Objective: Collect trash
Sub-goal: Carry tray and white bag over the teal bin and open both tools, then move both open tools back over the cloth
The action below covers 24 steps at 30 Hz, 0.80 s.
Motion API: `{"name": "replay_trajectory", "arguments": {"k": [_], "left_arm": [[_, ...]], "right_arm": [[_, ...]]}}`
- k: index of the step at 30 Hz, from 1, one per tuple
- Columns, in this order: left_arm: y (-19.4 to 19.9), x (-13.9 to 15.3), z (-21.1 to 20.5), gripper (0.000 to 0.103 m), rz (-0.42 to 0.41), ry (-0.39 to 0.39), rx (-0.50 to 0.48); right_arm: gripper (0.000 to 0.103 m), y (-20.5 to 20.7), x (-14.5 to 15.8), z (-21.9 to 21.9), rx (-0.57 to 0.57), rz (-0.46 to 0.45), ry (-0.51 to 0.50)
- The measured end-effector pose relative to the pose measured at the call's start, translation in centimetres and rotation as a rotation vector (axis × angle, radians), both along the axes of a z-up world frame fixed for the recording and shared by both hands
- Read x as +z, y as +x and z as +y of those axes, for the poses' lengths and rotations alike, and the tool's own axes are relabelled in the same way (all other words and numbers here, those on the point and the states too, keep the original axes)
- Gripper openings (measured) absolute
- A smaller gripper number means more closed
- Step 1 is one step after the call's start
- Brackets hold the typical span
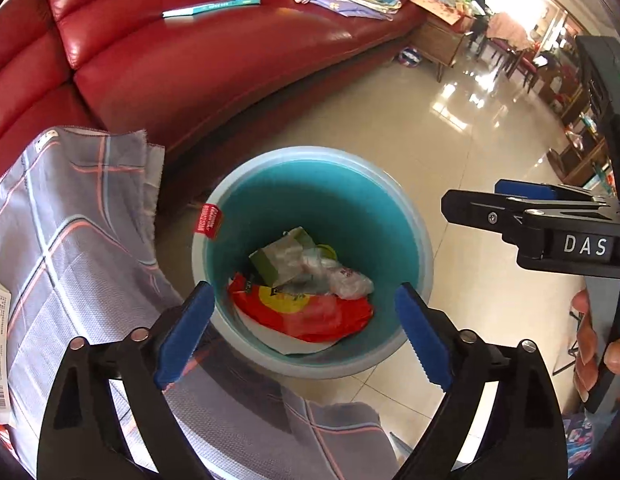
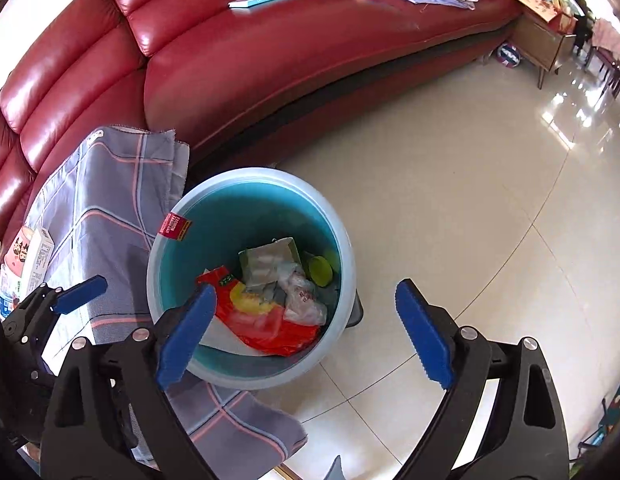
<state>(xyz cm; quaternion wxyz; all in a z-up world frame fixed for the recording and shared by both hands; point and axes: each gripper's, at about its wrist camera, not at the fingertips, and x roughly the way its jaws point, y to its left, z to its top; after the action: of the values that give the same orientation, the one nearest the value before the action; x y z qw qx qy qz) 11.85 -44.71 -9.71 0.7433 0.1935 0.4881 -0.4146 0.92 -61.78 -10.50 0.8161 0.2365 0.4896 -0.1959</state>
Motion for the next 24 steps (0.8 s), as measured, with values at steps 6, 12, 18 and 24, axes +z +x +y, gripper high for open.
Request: {"name": "replay_trajectory", "arguments": {"k": [6,12,18,24], "left_arm": [[0.4,0.5,1.7,0.097,0.014,-0.005,0.039],[0.0,1.4,3.3,0.097,0.019,-0.013,0.07],[0.3,2.6,5.5,0.097,0.017,-0.034,0.114],[0.9,3.8,9.5,0.097,0.014,-0.055,0.202]], "right_arm": [[0.087,0.3,0.3,1.0,0.018,0.008,-0.002],[0.092,0.5,1.1,2.3,0.03,0.009,-0.02],[0.092,1.0,2.2,4.1,0.056,0.006,-0.034],[0.092,2.5,3.2,7.1,0.114,0.001,-0.043]]}}
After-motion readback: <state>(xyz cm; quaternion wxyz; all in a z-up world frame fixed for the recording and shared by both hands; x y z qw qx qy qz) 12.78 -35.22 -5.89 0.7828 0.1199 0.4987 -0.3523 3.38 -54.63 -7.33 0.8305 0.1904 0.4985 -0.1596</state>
